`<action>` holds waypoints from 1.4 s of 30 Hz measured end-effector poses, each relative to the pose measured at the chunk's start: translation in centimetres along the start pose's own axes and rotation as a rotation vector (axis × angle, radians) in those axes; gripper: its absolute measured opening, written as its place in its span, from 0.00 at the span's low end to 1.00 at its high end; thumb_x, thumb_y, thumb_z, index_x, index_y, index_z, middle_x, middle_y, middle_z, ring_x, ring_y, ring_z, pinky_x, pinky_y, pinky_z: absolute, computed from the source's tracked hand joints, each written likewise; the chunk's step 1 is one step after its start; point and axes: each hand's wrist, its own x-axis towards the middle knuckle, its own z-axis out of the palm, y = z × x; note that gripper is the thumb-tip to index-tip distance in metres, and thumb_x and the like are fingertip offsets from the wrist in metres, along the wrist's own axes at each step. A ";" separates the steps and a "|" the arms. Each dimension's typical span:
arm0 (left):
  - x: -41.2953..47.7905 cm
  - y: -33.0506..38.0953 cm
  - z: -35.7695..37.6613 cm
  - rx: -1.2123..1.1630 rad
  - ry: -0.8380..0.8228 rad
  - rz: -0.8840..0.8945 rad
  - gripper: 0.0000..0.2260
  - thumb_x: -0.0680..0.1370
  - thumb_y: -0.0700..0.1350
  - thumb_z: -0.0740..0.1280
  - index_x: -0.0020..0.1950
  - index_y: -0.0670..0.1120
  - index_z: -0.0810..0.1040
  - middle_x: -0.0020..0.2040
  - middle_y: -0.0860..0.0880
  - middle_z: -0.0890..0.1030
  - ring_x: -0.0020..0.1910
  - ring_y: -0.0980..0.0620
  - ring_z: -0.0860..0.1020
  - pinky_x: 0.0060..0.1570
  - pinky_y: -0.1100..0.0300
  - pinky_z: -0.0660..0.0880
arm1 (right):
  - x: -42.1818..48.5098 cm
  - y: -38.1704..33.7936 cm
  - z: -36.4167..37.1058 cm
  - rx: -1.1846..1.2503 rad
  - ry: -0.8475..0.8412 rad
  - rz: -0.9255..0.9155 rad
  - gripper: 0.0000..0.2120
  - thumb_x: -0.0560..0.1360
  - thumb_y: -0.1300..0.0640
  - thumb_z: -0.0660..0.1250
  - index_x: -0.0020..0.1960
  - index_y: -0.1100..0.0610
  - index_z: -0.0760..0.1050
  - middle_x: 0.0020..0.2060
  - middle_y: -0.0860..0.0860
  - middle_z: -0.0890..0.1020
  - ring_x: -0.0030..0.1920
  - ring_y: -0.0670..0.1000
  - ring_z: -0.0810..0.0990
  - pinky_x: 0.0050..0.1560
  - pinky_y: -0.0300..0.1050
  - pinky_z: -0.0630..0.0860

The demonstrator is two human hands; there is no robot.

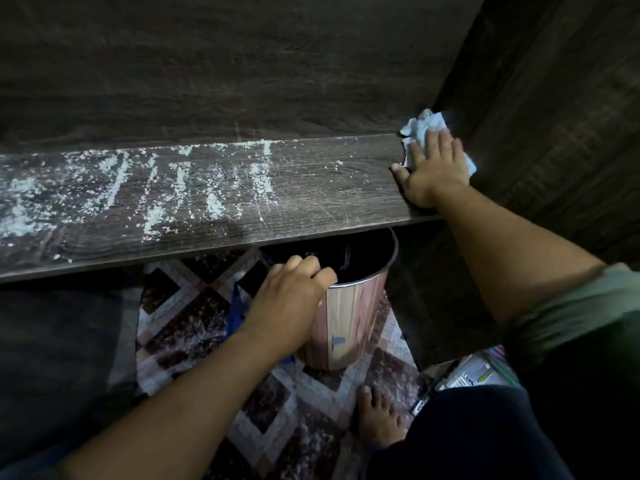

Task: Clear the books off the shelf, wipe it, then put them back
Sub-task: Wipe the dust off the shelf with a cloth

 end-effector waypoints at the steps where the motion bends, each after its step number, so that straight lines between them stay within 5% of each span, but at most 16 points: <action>1: 0.0 0.0 0.0 0.002 0.003 0.004 0.16 0.62 0.37 0.77 0.46 0.49 0.78 0.39 0.51 0.74 0.40 0.48 0.74 0.37 0.55 0.71 | 0.2 0.1 0.5 0.049 -0.037 -0.012 0.35 0.79 0.34 0.43 0.79 0.52 0.49 0.78 0.57 0.42 0.78 0.58 0.40 0.76 0.56 0.39; 6: -0.1 0.0 0.0 0.000 0.024 0.016 0.16 0.62 0.39 0.78 0.46 0.49 0.78 0.39 0.51 0.74 0.40 0.48 0.74 0.36 0.55 0.71 | 0.1 -1.3 0.0 0.376 -0.051 0.092 0.26 0.79 0.41 0.55 0.75 0.46 0.59 0.78 0.57 0.52 0.72 0.64 0.59 0.71 0.56 0.58; 10: 0.0 -0.2 0.0 -0.008 0.020 0.030 0.16 0.62 0.38 0.77 0.46 0.48 0.79 0.39 0.50 0.74 0.39 0.47 0.74 0.35 0.54 0.72 | -1.5 -2.5 0.4 0.485 0.085 -0.143 0.21 0.77 0.57 0.61 0.69 0.50 0.73 0.73 0.59 0.66 0.72 0.59 0.65 0.71 0.44 0.61; 13: 0.0 -0.1 0.0 -0.018 0.015 0.014 0.15 0.65 0.38 0.76 0.48 0.49 0.78 0.41 0.50 0.75 0.42 0.47 0.74 0.38 0.54 0.71 | -1.3 -2.7 -0.5 0.541 0.179 -0.208 0.20 0.76 0.59 0.62 0.68 0.50 0.75 0.69 0.58 0.72 0.68 0.58 0.71 0.67 0.42 0.64; 16: 0.0 0.0 0.0 -0.008 0.022 0.016 0.15 0.65 0.38 0.75 0.48 0.49 0.78 0.41 0.50 0.74 0.42 0.47 0.74 0.39 0.53 0.71 | 0.9 -1.5 -1.9 0.259 0.264 -0.024 0.24 0.78 0.51 0.61 0.73 0.54 0.66 0.76 0.61 0.59 0.75 0.64 0.56 0.74 0.51 0.52; 18: 0.0 -0.1 0.3 -0.005 0.022 0.021 0.16 0.64 0.38 0.77 0.47 0.48 0.78 0.40 0.50 0.74 0.41 0.47 0.74 0.37 0.53 0.72 | 2.0 -0.5 -1.9 0.024 0.116 0.025 0.30 0.80 0.43 0.52 0.77 0.57 0.56 0.78 0.61 0.45 0.77 0.63 0.42 0.75 0.55 0.41; 20: -0.1 -0.2 0.6 -0.005 0.022 0.021 0.16 0.63 0.38 0.77 0.47 0.49 0.77 0.40 0.51 0.73 0.40 0.48 0.73 0.37 0.53 0.72 | 2.7 -0.5 -1.3 -0.017 -0.039 -0.028 0.34 0.81 0.38 0.45 0.79 0.58 0.51 0.78 0.60 0.41 0.77 0.60 0.39 0.75 0.55 0.40; 24: -0.3 -0.3 1.0 -0.003 0.027 0.023 0.17 0.63 0.38 0.77 0.47 0.49 0.77 0.40 0.51 0.72 0.41 0.48 0.72 0.38 0.54 0.72 | 2.7 -1.7 -1.2 0.267 -0.063 0.023 0.29 0.81 0.40 0.50 0.76 0.54 0.59 0.76 0.61 0.55 0.74 0.63 0.57 0.73 0.57 0.57; 27: -0.2 -0.4 0.9 -0.006 0.026 0.015 0.18 0.62 0.37 0.77 0.47 0.49 0.77 0.40 0.51 0.72 0.41 0.48 0.72 0.38 0.54 0.72 | 1.7 -1.1 -1.7 0.471 -0.017 -0.057 0.20 0.78 0.49 0.62 0.70 0.46 0.70 0.69 0.53 0.71 0.67 0.56 0.71 0.68 0.46 0.66; 30: -0.1 -0.3 0.8 -0.010 0.016 0.007 0.18 0.63 0.36 0.76 0.48 0.49 0.77 0.40 0.51 0.72 0.41 0.49 0.72 0.39 0.55 0.70 | 0.4 -1.5 -2.0 0.875 -0.091 -0.122 0.15 0.76 0.54 0.66 0.62 0.48 0.79 0.58 0.46 0.78 0.58 0.45 0.77 0.60 0.36 0.70; 32: 0.0 -0.2 0.8 -0.008 0.014 0.005 0.19 0.63 0.36 0.76 0.50 0.49 0.78 0.41 0.51 0.73 0.41 0.48 0.72 0.40 0.54 0.71 | 0.8 -1.5 -2.0 1.014 0.063 -0.035 0.17 0.73 0.52 0.66 0.62 0.50 0.80 0.58 0.49 0.81 0.59 0.49 0.79 0.61 0.40 0.73; 34: 0.0 -0.2 0.8 0.000 0.007 0.000 0.20 0.62 0.36 0.76 0.50 0.50 0.78 0.41 0.51 0.73 0.42 0.48 0.72 0.40 0.54 0.71 | 1.6 -0.8 -2.0 0.853 0.226 0.088 0.20 0.75 0.51 0.63 0.67 0.51 0.75 0.67 0.53 0.75 0.65 0.53 0.74 0.67 0.44 0.69; 38: -0.3 -0.3 0.8 0.005 0.026 0.004 0.18 0.63 0.37 0.76 0.49 0.50 0.77 0.41 0.51 0.72 0.42 0.48 0.73 0.40 0.54 0.71 | 2.0 -0.9 -0.7 0.393 -0.014 0.031 0.26 0.81 0.45 0.54 0.77 0.51 0.58 0.78 0.58 0.49 0.77 0.59 0.50 0.75 0.51 0.52; 42: -0.3 -0.3 0.8 0.017 0.029 0.002 0.19 0.61 0.37 0.77 0.48 0.50 0.77 0.40 0.51 0.71 0.41 0.48 0.72 0.39 0.54 0.71 | 1.7 -2.4 -0.9 0.357 -0.009 0.025 0.24 0.80 0.46 0.56 0.75 0.50 0.63 0.75 0.58 0.61 0.73 0.62 0.61 0.71 0.56 0.60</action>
